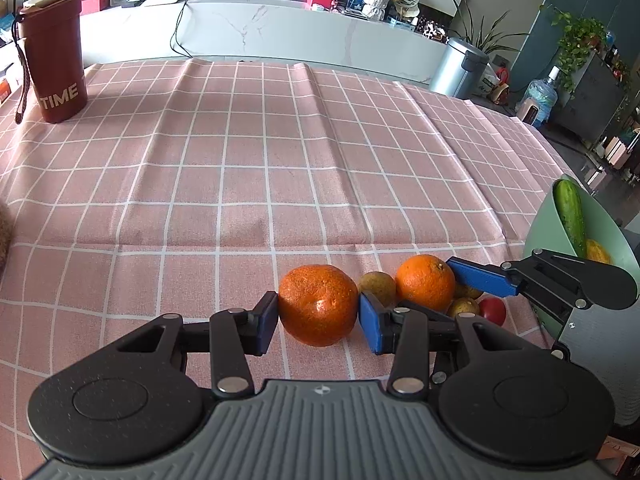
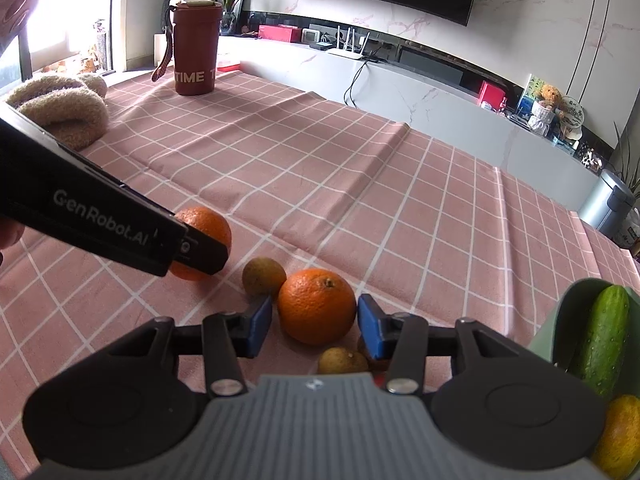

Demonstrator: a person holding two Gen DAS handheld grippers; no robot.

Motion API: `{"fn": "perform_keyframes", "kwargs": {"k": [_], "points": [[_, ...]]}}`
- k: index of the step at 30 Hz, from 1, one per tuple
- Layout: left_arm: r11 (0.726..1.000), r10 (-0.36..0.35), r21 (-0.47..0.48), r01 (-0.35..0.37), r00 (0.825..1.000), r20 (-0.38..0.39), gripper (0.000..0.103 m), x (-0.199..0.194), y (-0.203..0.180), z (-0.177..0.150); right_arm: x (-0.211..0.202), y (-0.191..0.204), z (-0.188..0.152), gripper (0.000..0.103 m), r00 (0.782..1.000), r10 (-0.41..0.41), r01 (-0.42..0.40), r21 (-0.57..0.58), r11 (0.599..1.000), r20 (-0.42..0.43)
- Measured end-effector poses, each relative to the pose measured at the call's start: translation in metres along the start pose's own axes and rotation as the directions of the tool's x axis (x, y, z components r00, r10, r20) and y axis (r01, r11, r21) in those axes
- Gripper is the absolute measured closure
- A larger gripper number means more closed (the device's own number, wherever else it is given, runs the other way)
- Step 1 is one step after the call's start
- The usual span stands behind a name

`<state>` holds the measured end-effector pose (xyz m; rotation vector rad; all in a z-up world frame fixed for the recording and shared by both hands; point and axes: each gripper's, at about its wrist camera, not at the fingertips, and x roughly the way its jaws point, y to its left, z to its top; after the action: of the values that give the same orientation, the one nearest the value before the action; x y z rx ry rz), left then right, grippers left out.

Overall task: Organize fruits
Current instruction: 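Grasp a remaining orange with the left gripper while the right gripper grasps another orange, then carry the orange in the left gripper while the right gripper carries its orange over the colander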

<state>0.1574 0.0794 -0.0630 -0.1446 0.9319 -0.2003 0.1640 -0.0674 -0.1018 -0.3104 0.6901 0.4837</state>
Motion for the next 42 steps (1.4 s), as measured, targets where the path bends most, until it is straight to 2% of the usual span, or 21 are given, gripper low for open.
{"fn": "perform_keyframes", "kwargs": {"k": [12,21,24,35,42], "points": [[1.000,0.016,0.001,-0.016,0.999,0.045,0.055,-0.021,-0.006,-0.005,-0.017,-0.001,0.002,0.064,0.999,0.002,-0.003,0.031,1.000,0.037],[0.999,-0.013,-0.033,0.015,0.996,0.084,0.055,-0.056,-0.025,-0.010,-0.062,-0.003,0.006,0.065,0.997,0.059,-0.063,0.091,0.994,0.042],[0.998,-0.042,-0.034,0.045,0.995,0.091,0.055,-0.065,-0.036,-0.010,-0.081,-0.009,0.006,0.065,0.997,0.064,-0.068,0.109,0.992,0.040],[0.992,-0.120,0.059,0.115,0.988,0.096,0.056,-0.079,-0.106,0.004,-0.141,-0.074,-0.010,0.065,0.996,0.094,-0.089,0.249,0.964,-0.007],[0.978,-0.183,0.108,0.176,0.982,0.056,0.056,-0.062,-0.152,0.018,-0.167,-0.116,-0.016,0.065,0.998,0.048,-0.036,0.229,0.973,-0.047]]}}
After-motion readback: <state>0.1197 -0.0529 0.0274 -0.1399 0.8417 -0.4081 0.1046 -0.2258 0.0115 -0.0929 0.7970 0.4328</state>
